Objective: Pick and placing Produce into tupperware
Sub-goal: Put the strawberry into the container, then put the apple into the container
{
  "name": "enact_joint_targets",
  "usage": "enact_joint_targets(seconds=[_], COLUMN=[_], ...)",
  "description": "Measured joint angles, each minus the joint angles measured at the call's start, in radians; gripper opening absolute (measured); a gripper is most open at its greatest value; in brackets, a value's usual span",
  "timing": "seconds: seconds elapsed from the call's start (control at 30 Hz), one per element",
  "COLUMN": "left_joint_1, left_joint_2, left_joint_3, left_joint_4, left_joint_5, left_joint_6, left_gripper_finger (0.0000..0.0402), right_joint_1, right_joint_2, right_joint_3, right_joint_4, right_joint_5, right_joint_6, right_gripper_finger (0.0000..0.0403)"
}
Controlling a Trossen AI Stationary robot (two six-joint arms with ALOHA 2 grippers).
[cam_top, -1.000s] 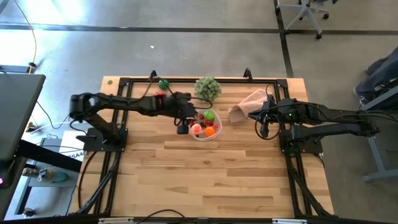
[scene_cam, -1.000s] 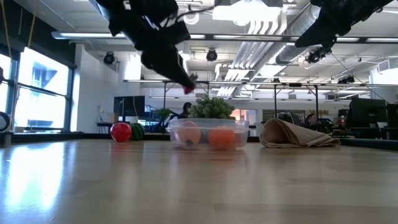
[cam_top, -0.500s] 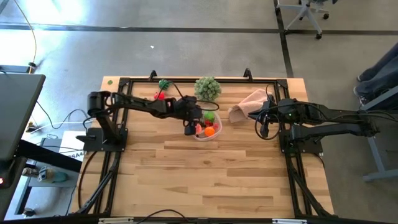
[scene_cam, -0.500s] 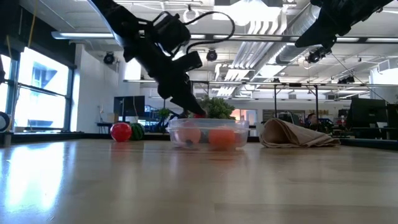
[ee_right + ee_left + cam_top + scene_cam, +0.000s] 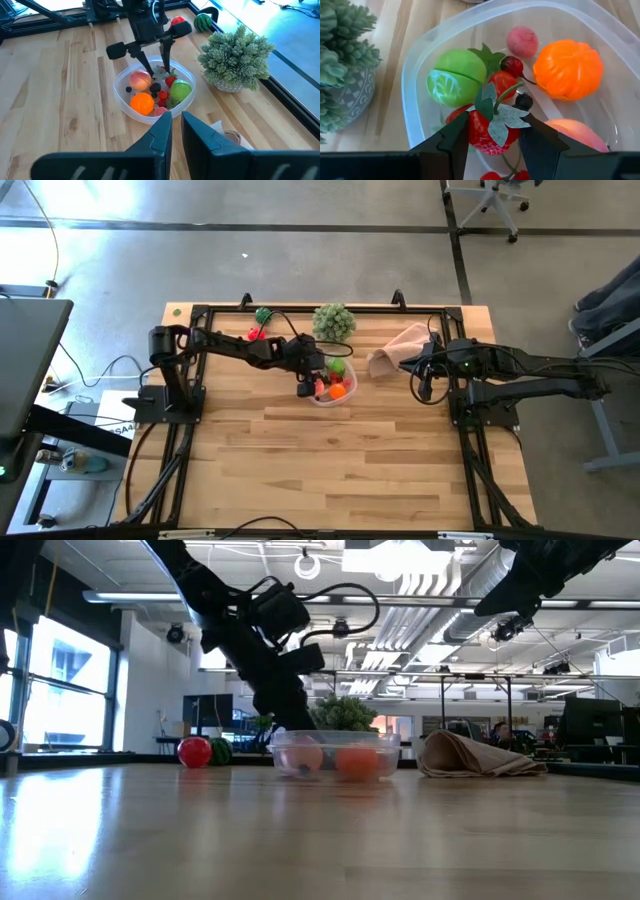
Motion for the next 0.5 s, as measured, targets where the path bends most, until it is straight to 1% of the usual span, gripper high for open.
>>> enact_joint_targets(seconds=[0.13, 0.37, 0.5], left_joint_1=[-0.001, -0.001, -0.001], left_joint_2=[0.0, 0.0, 0.0], left_joint_3=[0.0, 0.0, 0.0], left_joint_4=[-0.003, -0.012, -0.01], left_joint_5=[-0.004, -0.011, -0.011], left_joint_6=[0.001, 0.02, 0.023], left_gripper_finger=[0.0148, 0.019, 0.0201], right_joint_1=[0.0, 0.0, 0.0], right_joint_2=[0.0, 0.0, 0.0], right_joint_3=[0.0, 0.0, 0.0], right_joint_4=[0.0, 0.0, 0.0], right_joint_5=[0.0, 0.0, 0.0], right_joint_6=[0.0, 0.0, 0.0], right_gripper_finger=[0.003, 0.003, 0.003])
